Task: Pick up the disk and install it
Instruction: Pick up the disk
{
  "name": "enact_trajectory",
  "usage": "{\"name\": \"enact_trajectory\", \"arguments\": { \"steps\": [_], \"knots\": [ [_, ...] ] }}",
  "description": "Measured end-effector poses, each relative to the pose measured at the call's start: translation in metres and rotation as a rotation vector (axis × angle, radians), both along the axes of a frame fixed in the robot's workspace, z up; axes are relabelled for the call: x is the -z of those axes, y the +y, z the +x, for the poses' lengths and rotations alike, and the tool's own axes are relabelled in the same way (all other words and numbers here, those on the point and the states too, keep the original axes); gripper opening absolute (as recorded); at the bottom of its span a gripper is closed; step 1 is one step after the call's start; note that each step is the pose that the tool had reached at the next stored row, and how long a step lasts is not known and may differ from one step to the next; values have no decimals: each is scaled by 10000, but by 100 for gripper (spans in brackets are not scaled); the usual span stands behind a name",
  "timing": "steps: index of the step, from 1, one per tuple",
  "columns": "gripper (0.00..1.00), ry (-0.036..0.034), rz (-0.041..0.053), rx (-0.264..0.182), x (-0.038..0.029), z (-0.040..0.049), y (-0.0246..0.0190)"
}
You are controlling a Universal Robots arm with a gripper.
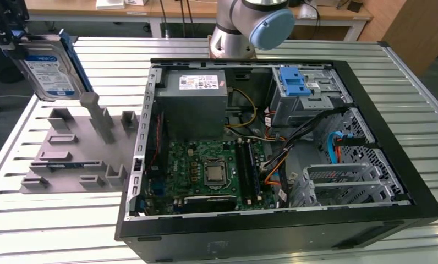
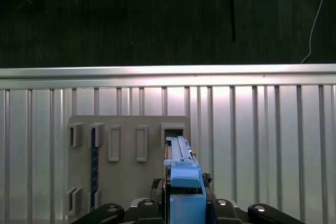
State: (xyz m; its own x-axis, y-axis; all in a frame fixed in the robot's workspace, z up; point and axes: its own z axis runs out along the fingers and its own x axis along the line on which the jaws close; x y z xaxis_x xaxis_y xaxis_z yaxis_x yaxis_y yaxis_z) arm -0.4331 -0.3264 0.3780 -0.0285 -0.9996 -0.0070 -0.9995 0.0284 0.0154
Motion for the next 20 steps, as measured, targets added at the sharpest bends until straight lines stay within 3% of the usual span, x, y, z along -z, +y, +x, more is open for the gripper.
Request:
{"name": "enact_trajectory", "arguments": {
  "steps": [20],
  "knots": [
    [36,0,11,0,-155,0,0]
  ]
}}
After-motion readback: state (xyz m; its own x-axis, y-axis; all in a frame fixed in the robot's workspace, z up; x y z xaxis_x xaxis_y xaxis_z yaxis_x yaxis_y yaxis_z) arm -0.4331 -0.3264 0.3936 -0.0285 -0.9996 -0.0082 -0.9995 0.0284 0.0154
